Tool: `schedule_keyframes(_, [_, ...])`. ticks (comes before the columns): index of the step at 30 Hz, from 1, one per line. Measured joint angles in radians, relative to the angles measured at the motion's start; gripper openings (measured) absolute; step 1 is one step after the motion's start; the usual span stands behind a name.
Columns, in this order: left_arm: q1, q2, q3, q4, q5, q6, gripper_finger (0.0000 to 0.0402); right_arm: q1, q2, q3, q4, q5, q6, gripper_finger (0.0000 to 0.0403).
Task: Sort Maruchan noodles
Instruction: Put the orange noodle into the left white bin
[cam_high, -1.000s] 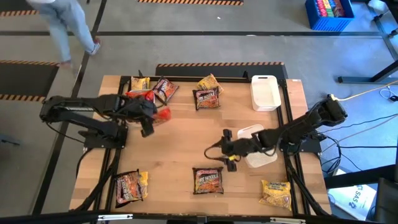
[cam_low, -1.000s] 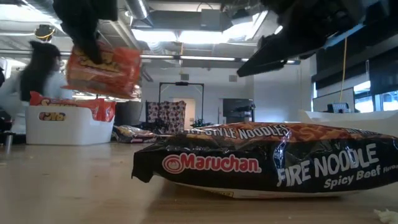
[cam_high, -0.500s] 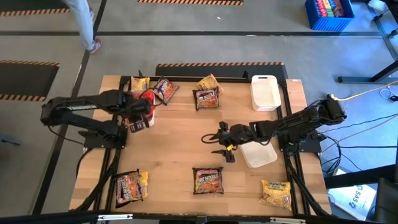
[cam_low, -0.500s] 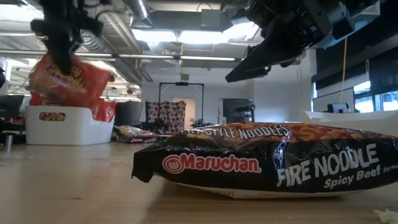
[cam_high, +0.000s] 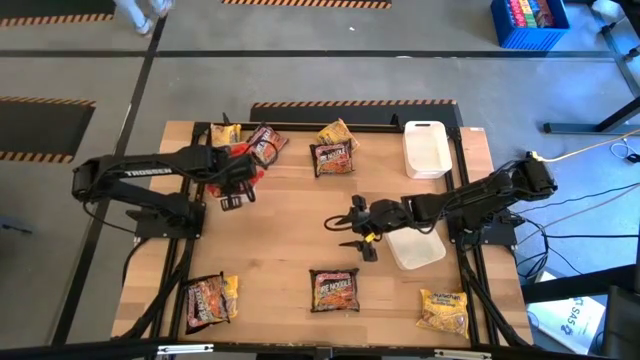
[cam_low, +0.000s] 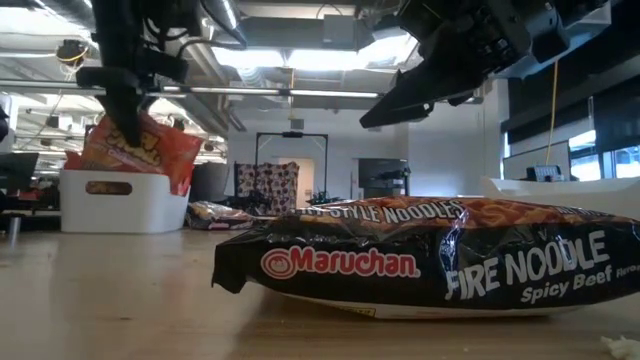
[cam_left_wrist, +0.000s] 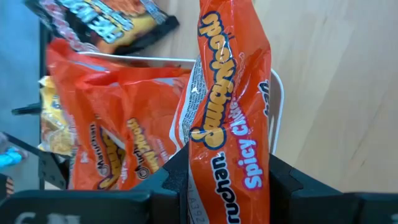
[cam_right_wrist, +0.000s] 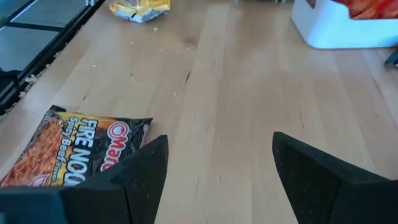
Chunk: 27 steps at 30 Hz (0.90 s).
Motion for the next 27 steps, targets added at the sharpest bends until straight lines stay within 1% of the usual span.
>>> schedule_keyframes(2, [0.013, 0.011, -0.004, 0.018, 0.007, 0.01, 0.0112, 0.0, 0.0, 0.0, -0.005, -0.022, 0.0, 0.0269])
schedule_keyframes(7, [0.04, 0.034, -0.019, 0.14, 0.052, 0.032, 0.0112, 0.0, 0.0, 0.0, -0.015, -0.044, 0.0, 0.0269])
schedule_keyframes(15, [0.064, 0.035, -0.026, 0.159, 0.074, 0.009, 0.0113, 0.0, 0.0, -0.001, -0.023, -0.053, 0.0, 0.0269])
schedule_keyframes(18, [0.076, 0.034, -0.062, 0.179, 0.077, 0.007, 0.0113, 0.0, 0.0, 0.0, -0.023, -0.054, 0.0, 0.0269])
schedule_keyframes(22, [0.088, 0.033, -0.118, 0.181, 0.086, 0.025, 0.0113, 0.0, 0.0, 0.0, -0.023, -0.081, 0.0, 0.0269])
schedule_keyframes(27, [0.091, 0.032, -0.159, 0.207, 0.104, 0.056, 0.0113, 0.0, 0.0, 0.0, -0.022, -0.08, -0.001, 0.0269])
